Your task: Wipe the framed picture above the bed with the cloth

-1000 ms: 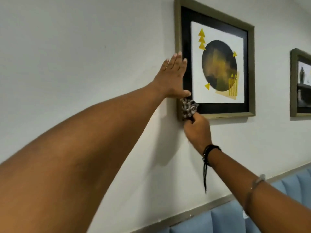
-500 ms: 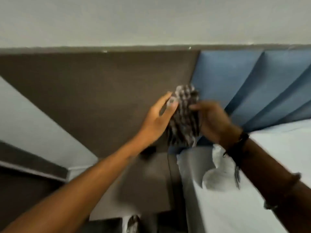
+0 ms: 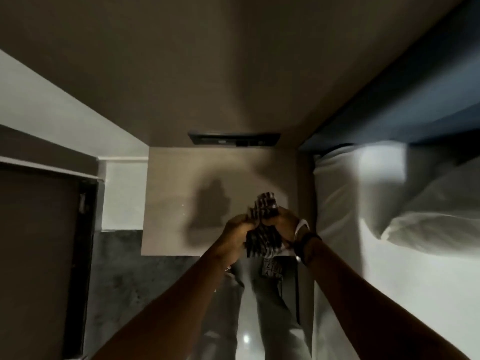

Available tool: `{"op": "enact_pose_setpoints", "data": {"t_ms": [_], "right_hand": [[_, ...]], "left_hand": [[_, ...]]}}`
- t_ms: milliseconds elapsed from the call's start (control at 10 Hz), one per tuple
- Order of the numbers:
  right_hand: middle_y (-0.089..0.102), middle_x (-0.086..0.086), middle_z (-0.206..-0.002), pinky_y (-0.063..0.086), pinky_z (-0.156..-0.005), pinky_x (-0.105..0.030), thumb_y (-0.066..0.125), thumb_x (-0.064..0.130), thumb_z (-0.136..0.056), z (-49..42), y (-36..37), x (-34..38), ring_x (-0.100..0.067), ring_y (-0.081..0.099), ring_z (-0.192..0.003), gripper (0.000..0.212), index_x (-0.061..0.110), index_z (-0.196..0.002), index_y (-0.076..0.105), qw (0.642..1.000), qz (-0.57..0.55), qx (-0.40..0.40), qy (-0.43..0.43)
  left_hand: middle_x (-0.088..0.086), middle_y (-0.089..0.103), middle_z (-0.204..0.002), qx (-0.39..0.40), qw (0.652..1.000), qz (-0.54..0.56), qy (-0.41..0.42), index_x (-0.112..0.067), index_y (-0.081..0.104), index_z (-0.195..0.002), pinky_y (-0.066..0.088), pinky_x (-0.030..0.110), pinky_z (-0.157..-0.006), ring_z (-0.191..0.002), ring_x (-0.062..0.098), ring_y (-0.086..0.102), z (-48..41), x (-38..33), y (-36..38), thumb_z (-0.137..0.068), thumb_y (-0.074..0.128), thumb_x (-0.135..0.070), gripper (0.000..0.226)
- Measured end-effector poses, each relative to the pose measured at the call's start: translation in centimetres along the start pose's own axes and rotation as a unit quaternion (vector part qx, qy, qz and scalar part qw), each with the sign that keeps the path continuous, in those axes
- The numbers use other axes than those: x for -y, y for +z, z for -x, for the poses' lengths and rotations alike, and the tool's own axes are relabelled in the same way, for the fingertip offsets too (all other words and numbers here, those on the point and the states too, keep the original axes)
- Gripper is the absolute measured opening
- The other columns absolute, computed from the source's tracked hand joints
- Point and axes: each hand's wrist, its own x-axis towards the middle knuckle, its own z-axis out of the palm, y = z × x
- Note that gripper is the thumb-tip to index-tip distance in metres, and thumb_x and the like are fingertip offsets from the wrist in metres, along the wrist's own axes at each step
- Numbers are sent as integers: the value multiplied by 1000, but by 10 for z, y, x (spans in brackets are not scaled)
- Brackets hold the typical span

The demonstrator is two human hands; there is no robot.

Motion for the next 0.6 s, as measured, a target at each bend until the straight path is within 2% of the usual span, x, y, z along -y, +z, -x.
{"op": "enact_pose_setpoints", "data": {"t_ms": [100,200,300,400,500,600], "right_hand": [[61,-29,-125,45,-104,-52,50,-19,-87,-70,-4,-16,-41,58,-116,39,-7,-123,59,995,81,-62,-1],[70,-18,-111,55,-85,-43,59,-7,-85,-121,-13,-30,-35,64,-103,35,3,-118,67,983,138,-118,-17],[70,-11,-103,55,-65,-28,60,-11,-85,-153,-21,-52,-27,65,-86,34,3,-115,68,987,85,-133,-12],[72,-11,-104,56,-84,-40,67,2,-84,-165,-22,-66,-32,67,-100,18,9,-101,68,978,105,-170,-51],[58,2,-96,50,-76,-34,70,25,-75,-163,-15,-68,-22,57,-90,35,12,-103,53,953,215,-197,-83],[49,4,-91,44,-73,-34,71,37,-67,-151,-19,-60,-26,55,-88,45,18,-97,43,933,272,-220,-87]], "left_hand": [[18,67,-108,-31,997,-48,57,-2,62,-110,52,33,-74,-95,27,64,-72,18,-5,-83,60,11,30],[8,65,-107,-42,990,-87,102,-4,59,-117,51,21,-71,-89,15,62,-121,29,-2,-80,61,15,42],[2,66,-102,-57,981,-113,150,-5,58,-118,49,10,-63,-84,3,62,-153,50,2,-84,64,5,36],[-9,69,-95,-84,971,-107,194,-24,61,-107,50,9,-67,-83,-3,65,-162,65,10,-89,67,-20,19],[-3,71,-98,-114,959,-144,215,-22,62,-106,57,25,-80,-92,3,67,-154,71,17,-86,69,-24,21],[6,62,-116,-215,896,-314,229,-16,57,-119,53,41,-89,-110,21,57,-140,63,13,-80,72,-36,46]]}}
